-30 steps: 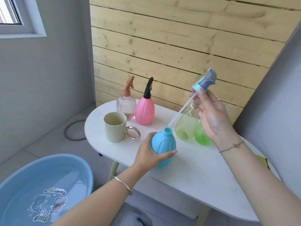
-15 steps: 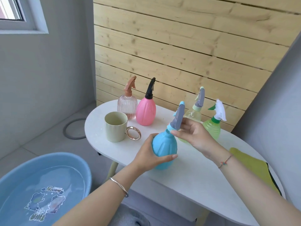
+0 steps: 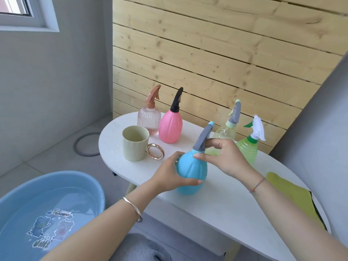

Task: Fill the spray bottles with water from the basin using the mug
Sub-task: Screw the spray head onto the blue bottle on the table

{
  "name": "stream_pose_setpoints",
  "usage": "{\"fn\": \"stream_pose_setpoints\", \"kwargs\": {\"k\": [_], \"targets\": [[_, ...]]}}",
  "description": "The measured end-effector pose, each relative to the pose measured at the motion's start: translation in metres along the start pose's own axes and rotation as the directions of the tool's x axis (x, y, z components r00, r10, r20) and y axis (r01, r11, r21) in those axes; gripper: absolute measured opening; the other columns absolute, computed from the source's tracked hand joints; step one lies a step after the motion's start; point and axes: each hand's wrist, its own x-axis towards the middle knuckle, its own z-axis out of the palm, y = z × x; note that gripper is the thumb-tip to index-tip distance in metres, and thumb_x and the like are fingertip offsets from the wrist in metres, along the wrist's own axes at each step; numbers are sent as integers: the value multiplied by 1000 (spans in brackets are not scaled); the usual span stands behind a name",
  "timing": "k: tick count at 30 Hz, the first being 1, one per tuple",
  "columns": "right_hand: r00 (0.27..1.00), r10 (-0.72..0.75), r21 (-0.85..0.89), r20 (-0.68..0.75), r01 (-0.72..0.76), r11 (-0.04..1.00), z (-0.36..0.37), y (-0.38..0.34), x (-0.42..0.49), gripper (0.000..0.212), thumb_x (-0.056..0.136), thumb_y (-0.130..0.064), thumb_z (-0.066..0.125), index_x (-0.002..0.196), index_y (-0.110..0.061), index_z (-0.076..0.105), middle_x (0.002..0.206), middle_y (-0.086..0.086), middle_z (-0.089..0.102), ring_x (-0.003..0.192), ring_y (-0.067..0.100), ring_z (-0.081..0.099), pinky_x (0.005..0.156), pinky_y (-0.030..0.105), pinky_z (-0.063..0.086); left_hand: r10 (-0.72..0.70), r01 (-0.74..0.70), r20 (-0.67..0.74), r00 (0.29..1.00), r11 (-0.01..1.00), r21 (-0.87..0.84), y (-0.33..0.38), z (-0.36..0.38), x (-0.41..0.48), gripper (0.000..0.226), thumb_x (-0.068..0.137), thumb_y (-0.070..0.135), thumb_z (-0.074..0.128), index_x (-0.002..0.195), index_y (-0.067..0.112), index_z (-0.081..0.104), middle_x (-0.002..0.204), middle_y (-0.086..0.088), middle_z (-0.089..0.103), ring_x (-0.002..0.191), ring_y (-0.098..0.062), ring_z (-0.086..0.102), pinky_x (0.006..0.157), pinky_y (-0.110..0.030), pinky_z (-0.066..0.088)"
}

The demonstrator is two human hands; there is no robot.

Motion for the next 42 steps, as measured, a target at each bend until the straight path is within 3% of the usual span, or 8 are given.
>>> {"fn": "stream_pose_setpoints", "kwargs": {"k": [9, 16, 20, 23, 30, 37, 40, 42], "targets": [[879, -116, -280, -462, -21, 960, 29, 1, -20, 36, 62, -57, 75, 81, -27, 72, 75, -17, 66, 82, 14, 53, 73, 34, 46, -9, 24, -154, 988, 995, 99, 7, 22, 1, 81, 54, 51, 91, 113, 24, 42, 112, 6, 52, 101, -14, 55, 85, -34, 50], [816, -296, -376, -496, 105, 921, -3, 11, -31, 43, 69, -56, 71, 76, -17, 54, 72, -5, 52, 72, 10, 45, 66, 18, 36, 34, -32, -141, 989, 999, 14, 9, 18, -1, 94, 60, 54, 87, 136, 29, 37, 129, 8, 44, 118, -11, 49, 97, -29, 45], [946, 28, 126, -323, 14, 992, -18, 10, -27, 52, 78, -61, 63, 116, -25, 55, 118, -14, 59, 111, -1, 53, 93, 14, 36, 199, -230, -254, 947, 968, -101, 28, 8, 6, 75, 67, 53, 81, 132, 32, 50, 128, 15, 55, 116, -2, 51, 86, -2, 35], [978, 86, 285, -192, -28, 958, -20, 8, -23, 53, 78, -55, 52, 124, -29, 52, 127, -10, 59, 119, 0, 53, 93, 15, 40, 257, -281, -242, 936, 957, -68, 38, 9, 12, 52, 71, 46, 82, 114, 25, 63, 112, 15, 66, 110, 3, 56, 88, -3, 36], [958, 7, 274, -285, 74, 959, -23, 2, -30, 30, 94, -35, 47, 102, -11, 63, 91, -5, 66, 75, -2, 59, 72, 7, 41, 285, -311, -151, 947, 929, -199, 36, 6, 15, 14, 82, 22, 78, 88, 27, 67, 88, 10, 70, 84, -2, 64, 83, -19, 49], [970, -85, 360, -228, 165, 918, -17, -10, -30, 44, 92, -39, 36, 99, -7, 66, 68, 11, 65, 63, 9, 61, 69, 14, 46, 309, -346, -170, 936, 895, -282, 26, 4, 12, 17, 85, 21, 72, 100, 22, 67, 103, 4, 74, 101, -12, 69, 93, -25, 51], [962, -121, 264, -246, 186, 946, -19, -6, -25, 26, 101, -23, 41, 106, -14, 65, 84, 8, 66, 77, 5, 59, 77, 15, 44, 341, -364, -131, 931, 898, -247, 24, 4, 11, 20, 88, 14, 71, 104, 26, 68, 106, 11, 72, 105, -8, 67, 96, -22, 49], [989, -121, 223, -89, 138, 965, -27, -2, -20, 31, 97, -6, 49, 120, -23, 61, 118, -5, 63, 104, -2, 55, 91, 17, 41, 348, -367, -119, 930, 906, -211, 23, 4, 12, 23, 89, 13, 70, 109, 24, 69, 110, 9, 72, 109, -7, 66, 99, -25, 48]]}}
